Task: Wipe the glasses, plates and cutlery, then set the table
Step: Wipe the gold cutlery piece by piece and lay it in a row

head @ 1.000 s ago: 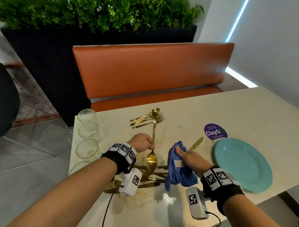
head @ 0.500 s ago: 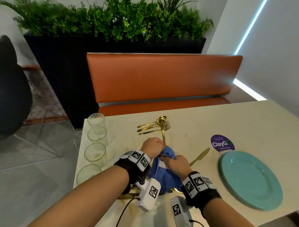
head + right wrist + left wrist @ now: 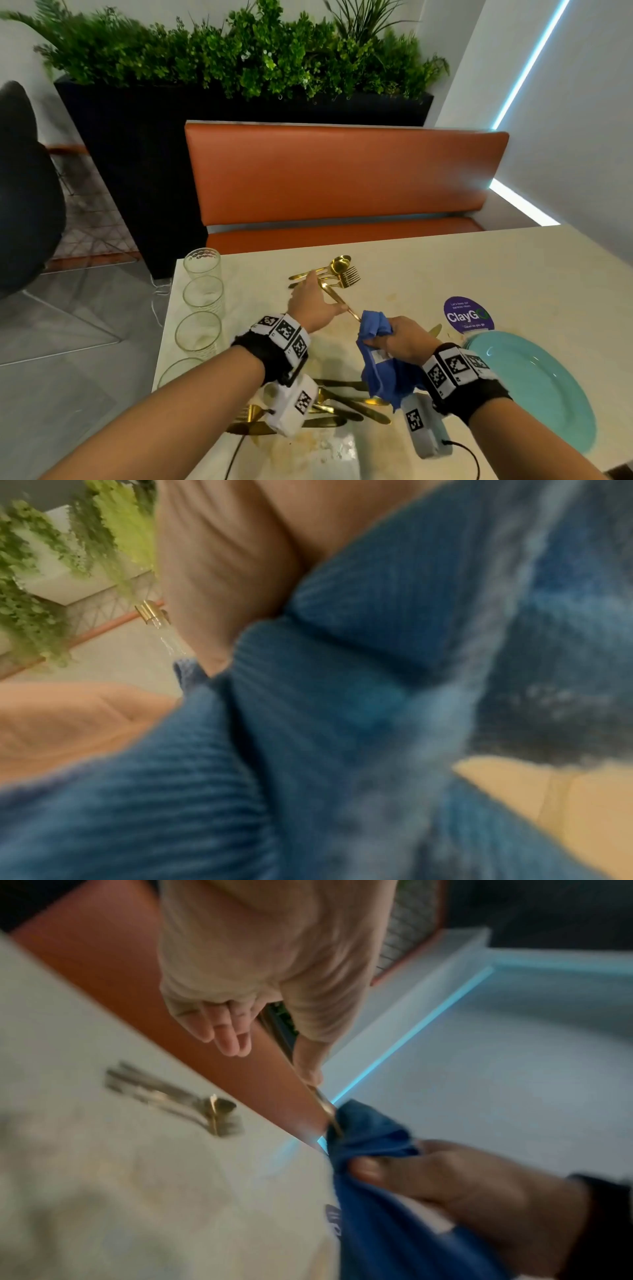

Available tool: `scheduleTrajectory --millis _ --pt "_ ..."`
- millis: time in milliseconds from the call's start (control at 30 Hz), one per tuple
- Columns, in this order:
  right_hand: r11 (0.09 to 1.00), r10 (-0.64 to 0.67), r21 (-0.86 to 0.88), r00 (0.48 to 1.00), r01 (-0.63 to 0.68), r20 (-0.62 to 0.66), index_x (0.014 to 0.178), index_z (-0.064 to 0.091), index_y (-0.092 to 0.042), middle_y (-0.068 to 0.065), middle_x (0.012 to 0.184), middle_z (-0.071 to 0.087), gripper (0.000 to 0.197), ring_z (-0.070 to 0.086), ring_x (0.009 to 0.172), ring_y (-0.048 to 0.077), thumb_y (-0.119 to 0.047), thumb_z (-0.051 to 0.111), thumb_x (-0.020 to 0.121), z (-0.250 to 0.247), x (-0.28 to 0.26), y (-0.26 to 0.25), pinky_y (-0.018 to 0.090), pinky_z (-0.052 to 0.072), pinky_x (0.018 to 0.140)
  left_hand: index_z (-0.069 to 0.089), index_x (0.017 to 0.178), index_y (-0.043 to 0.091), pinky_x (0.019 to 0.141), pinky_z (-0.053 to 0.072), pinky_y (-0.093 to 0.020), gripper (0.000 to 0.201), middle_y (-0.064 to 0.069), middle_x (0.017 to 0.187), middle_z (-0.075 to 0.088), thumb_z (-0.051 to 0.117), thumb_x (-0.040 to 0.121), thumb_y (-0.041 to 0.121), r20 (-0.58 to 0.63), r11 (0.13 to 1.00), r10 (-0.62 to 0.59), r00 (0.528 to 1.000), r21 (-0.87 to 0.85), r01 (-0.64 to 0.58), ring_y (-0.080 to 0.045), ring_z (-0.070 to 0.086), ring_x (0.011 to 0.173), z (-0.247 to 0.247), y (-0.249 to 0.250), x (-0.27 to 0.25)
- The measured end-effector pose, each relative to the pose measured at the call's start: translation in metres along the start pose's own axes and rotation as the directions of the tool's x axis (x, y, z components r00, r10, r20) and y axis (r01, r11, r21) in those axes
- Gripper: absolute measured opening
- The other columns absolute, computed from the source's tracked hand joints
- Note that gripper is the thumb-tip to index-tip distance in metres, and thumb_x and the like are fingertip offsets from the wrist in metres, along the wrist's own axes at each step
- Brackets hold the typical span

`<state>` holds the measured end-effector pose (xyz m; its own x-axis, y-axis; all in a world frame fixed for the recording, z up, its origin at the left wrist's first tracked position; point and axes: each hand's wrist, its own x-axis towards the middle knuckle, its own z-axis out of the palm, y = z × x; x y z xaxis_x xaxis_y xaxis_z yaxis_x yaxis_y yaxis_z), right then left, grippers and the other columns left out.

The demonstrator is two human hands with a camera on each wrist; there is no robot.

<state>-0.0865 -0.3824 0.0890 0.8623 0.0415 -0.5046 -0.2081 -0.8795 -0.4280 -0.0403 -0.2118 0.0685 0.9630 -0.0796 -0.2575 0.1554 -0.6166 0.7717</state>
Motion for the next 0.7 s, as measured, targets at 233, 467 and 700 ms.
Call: scheduleTrajectory --millis 233,467,700 --pt "1.0 0.004 -0.031 1.0 -0.005 -0.026 0.091 0.061 -0.013 0.004 0.091 0.061 0.021 0.056 0.085 0.019 -0.032 0.065 0.083 -0.019 0.001 0.008 0.026 0.042 0.077 0.062 0.113 0.032 0.093 0.026 -0.037 0.026 0.006 0.11 0.064 0.04 0.1 0.035 0.236 0.72 0.226 0.945 0.613 -0.326 -0.018 0.044 0.112 -0.034 -0.002 0.0" --pt "0.866 0.179 0.5 0.923 0.018 -0.342 0.085 0.063 -0.007 0.016 0.09 0.07 0.02 0.065 0.085 0.033 -0.026 0.067 0.082 -0.035 0.016 0.02 0.043 0.054 0.083 0.065 0.115 0.02 0.1 0.038 -0.034 0.026 0.005 0.096 0.072 0.055 0.094 0.031 0.307 0.963 -0.037 0.951 0.265 -0.048 -0.008 0.055 0.095 -0.021 -0.005 -0.017" --pt "0.452 0.487 0.891 0.825 0.043 -0.287 0.065 0.048 -0.012 0.016 0.085 0.056 0.03 0.055 0.076 0.028 -0.025 0.063 0.087 -0.017 0.017 0.008 0.038 0.047 0.073 0.068 0.112 0.01 0.089 0.043 -0.021 0.023 -0.002 0.091 0.072 0.059 0.091 0.017 0.246 0.97 -0.198 0.949 -0.093 0.226 -0.012 0.062 0.09 0.034 0.002 -0.036"
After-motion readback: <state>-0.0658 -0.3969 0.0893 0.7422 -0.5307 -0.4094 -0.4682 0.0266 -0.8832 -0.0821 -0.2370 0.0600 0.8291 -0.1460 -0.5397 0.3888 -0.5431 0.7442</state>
